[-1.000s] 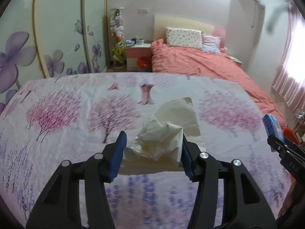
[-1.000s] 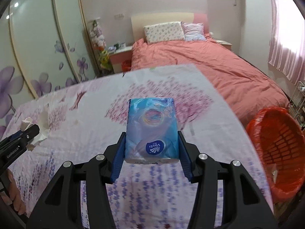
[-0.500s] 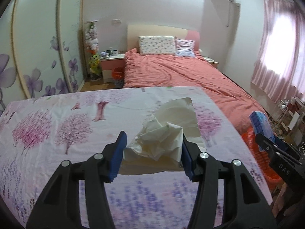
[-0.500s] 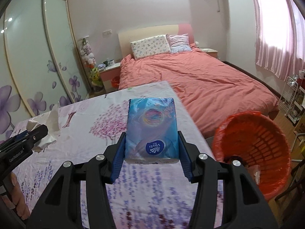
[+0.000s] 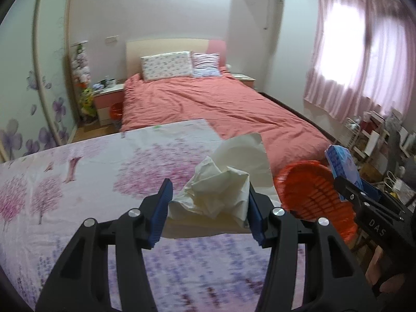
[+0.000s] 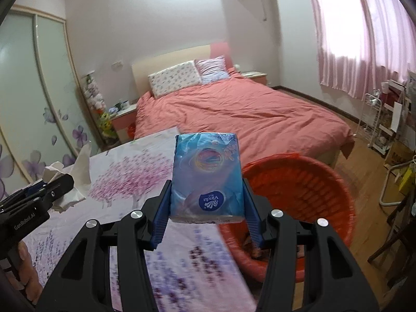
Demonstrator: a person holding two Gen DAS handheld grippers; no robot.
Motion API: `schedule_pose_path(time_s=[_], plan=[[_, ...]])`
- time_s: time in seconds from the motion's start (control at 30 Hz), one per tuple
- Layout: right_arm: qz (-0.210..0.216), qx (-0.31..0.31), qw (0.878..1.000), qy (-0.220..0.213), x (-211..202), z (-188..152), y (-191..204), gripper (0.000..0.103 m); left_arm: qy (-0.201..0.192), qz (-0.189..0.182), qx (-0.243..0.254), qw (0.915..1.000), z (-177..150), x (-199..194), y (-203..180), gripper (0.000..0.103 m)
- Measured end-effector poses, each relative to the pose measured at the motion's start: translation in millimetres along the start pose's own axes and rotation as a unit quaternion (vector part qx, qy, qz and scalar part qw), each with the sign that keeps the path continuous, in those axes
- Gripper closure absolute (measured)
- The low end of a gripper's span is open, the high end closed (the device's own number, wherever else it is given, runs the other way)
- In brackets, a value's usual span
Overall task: Collect trash
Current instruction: 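Lift and carry the tissues and tissue pack over the orange basket, then open both tools over the basket to drop the tissues and pack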
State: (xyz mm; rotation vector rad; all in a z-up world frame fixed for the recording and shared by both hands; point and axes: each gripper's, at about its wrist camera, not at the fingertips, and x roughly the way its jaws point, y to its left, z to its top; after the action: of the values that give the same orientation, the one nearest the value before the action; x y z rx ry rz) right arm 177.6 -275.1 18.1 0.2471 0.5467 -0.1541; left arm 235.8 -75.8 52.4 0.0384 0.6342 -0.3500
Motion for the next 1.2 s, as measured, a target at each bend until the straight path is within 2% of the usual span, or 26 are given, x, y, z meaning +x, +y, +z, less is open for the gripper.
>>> schedule_pose_path(time_s=[0.4,0.67,0.8,0.97,1.03,1.2], plan=[[-0.042,0.049,0.998,0.006,15.0,-0.7,-70.7,0.051,0.029,-0.077,0.05,0.9954,-3.8,53.9,-108.2,0.051],[-0.048,0.086,0.995,0.016,32.0,-2.3,-111.0,0.051,0.065,-0.106,0.068,0.9899,-14.6,105.5,-155.9,0.05],[-0.034,0.104,0.994,0.019,38.1,-5.4,-127.6,0.049,0.09,-0.114,0.064,0.9874,-21.3,131.0,-167.3,0.047],[-0.026,0.125,0.992,0.024,43.6,-8.4,-141.6,0.043,0.111,-0.106,0.058,0.9864,-27.5,150.8,-165.1,0.04],[-0.028,0.13,0.991,0.023,42.6,-8.8,-146.4,0.042,0.113,-0.106,0.053,0.9865,-29.2,152.5,-161.2,0.035],[-0.033,0.145,0.989,0.017,33.2,-13.4,-152.4,0.04,0.116,-0.116,0.048,0.9853,-30.0,151.6,-156.4,0.035]])
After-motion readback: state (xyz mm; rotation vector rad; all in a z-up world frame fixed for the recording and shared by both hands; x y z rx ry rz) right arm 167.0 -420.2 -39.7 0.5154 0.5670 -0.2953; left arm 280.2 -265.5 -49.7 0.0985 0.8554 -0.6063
